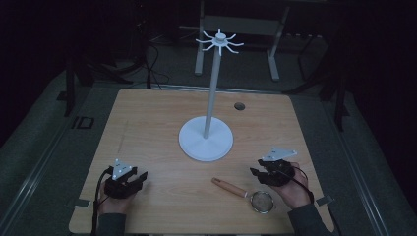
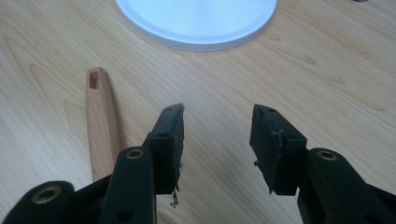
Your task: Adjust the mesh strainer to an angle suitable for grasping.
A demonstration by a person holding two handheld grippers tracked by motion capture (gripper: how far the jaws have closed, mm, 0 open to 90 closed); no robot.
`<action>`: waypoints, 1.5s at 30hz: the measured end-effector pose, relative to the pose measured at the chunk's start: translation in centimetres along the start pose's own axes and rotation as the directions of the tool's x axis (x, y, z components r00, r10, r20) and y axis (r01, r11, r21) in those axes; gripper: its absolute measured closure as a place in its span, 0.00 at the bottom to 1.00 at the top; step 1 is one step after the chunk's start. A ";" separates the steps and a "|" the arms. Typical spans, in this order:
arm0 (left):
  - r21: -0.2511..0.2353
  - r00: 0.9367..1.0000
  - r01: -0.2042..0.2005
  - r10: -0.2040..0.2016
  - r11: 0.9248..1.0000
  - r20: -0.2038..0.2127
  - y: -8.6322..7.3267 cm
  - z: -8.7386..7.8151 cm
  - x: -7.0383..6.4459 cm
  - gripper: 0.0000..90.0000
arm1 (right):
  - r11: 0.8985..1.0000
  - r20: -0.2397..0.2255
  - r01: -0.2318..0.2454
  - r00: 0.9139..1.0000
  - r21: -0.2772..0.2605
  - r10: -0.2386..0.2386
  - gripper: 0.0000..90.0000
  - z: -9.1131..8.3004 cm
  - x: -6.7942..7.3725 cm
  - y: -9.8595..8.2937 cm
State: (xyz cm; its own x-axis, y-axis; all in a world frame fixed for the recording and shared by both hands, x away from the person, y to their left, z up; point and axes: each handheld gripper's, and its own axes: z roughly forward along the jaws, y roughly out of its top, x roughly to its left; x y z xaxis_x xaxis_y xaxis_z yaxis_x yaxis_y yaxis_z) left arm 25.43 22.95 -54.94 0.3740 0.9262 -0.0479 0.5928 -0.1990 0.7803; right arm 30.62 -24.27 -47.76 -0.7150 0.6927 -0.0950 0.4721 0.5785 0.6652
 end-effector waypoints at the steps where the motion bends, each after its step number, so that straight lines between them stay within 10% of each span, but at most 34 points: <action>1: 0.002 1.000 -0.001 0.001 1.000 0.000 0.0 0.0 0.0 0.58 | 1.000 -0.003 0.005 1.000 0.007 -0.005 0.60 0.1 0.1 0.1; 23: 0.012 1.000 -0.011 0.011 1.000 -0.001 0.0 0.1 -0.2 0.58 | 0.984 -0.102 0.106 0.991 0.140 -0.092 0.59 1.8 1.5 1.9; 45: 0.014 1.000 -0.010 0.010 1.000 0.004 0.0 0.2 -0.2 0.58 | 0.924 -0.225 0.245 0.957 0.293 -0.183 0.56 3.9 3.7 2.9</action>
State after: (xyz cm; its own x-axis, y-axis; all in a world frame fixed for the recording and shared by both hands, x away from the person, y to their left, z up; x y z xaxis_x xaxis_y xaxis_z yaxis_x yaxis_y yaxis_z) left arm 25.52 22.68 -55.03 0.3828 0.9229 -0.0423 0.5989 -0.2130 0.7720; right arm 31.35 -18.36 -49.13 -0.8866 0.4602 -0.0456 0.4119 0.8307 0.3746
